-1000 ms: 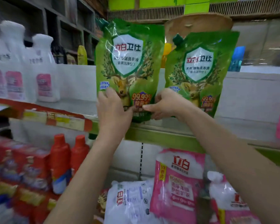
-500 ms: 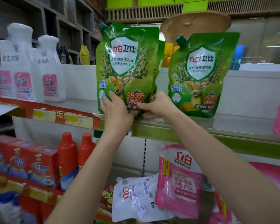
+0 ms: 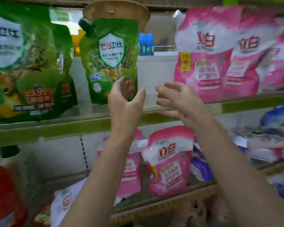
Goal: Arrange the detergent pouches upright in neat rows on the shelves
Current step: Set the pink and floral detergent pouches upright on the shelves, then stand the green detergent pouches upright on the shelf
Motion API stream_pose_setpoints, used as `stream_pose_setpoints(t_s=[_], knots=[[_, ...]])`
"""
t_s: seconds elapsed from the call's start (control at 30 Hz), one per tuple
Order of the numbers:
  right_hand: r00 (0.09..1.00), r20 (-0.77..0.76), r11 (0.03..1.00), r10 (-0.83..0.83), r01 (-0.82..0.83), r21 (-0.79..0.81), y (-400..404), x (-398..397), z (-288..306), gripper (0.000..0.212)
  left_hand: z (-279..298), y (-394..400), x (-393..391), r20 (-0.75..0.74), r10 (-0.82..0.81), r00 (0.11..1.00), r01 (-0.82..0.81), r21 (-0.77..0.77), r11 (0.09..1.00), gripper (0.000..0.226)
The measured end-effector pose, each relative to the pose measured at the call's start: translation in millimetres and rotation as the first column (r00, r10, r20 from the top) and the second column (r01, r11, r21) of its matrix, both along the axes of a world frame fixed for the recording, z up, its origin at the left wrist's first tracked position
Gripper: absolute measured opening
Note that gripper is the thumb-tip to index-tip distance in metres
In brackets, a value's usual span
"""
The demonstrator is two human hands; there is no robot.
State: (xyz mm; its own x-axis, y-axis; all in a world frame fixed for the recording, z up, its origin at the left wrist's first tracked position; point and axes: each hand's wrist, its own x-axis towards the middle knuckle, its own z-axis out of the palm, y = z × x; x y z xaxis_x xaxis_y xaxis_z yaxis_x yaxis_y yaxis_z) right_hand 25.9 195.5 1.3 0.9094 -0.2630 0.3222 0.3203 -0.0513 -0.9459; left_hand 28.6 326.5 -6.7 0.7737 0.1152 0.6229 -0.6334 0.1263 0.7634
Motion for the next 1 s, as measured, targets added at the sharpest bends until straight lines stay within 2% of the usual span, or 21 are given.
stream_pose_setpoints(t_s=[0.13, 0.3, 0.43, 0.53, 0.6, 0.67, 0.73, 0.83, 0.9, 1.0], knots=[[0.981, 0.021, 0.979, -0.195, 0.193, 0.057, -89, -25, -10, 0.052, -1, -79, -4, -0.028, -0.161, 0.987, 0.162, 0.028, 0.986, 0.050], [0.930, 0.049, 0.927, -0.365, 0.358, 0.113, -222, -52, -18, 0.030, -11, -206, -18, -0.080, -0.394, 0.916, 0.402, 0.182, 0.897, 0.048], [0.904, 0.060, 0.905, -0.424, 0.421, 0.066, -343, -65, -20, 0.022, -8, -324, -22, -0.055, -0.436, 0.898, 0.437, 0.218, 0.873, 0.045], [0.894, 0.050, 0.895, -0.445, 0.446, -0.004, -438, -61, -19, 0.026, -2, -413, -16, -0.048, -0.455, 0.889, 0.453, 0.242, 0.858, 0.045], [0.902, 0.031, 0.901, -0.431, 0.432, -0.026, -494, -54, -14, 0.019, 3, -469, -9, -0.058, -0.436, 0.898, 0.436, 0.253, 0.864, 0.040], [0.913, -0.014, 0.913, -0.408, 0.407, -0.034, -540, -42, -2, 0.002, 12, -516, -1, -0.080, -0.418, 0.905, 0.423, 0.263, 0.867, 0.029], [0.928, -0.054, 0.929, -0.370, 0.368, -0.041, -580, -24, 15, 0.016, 24, -558, 12, -0.080, -0.394, 0.916, 0.399, 0.296, 0.868, 0.018], [0.932, -0.101, 0.938, -0.348, 0.346, -0.038, -626, 14, 33, 0.008, 39, -607, 33, -0.094, -0.340, 0.936, 0.348, 0.412, 0.842, 0.023], [0.927, -0.090, 0.931, -0.364, 0.359, -0.063, -648, 38, 37, 0.010, 43, -632, 47, -0.124, -0.297, 0.947, 0.318, 0.511, 0.798, 0.023], [0.939, -0.123, 0.947, -0.320, 0.313, -0.076, -670, 77, 37, 0.024, 47, -657, 64, -0.160, -0.136, 0.978, 0.207, 0.646, 0.735, 0.024]])
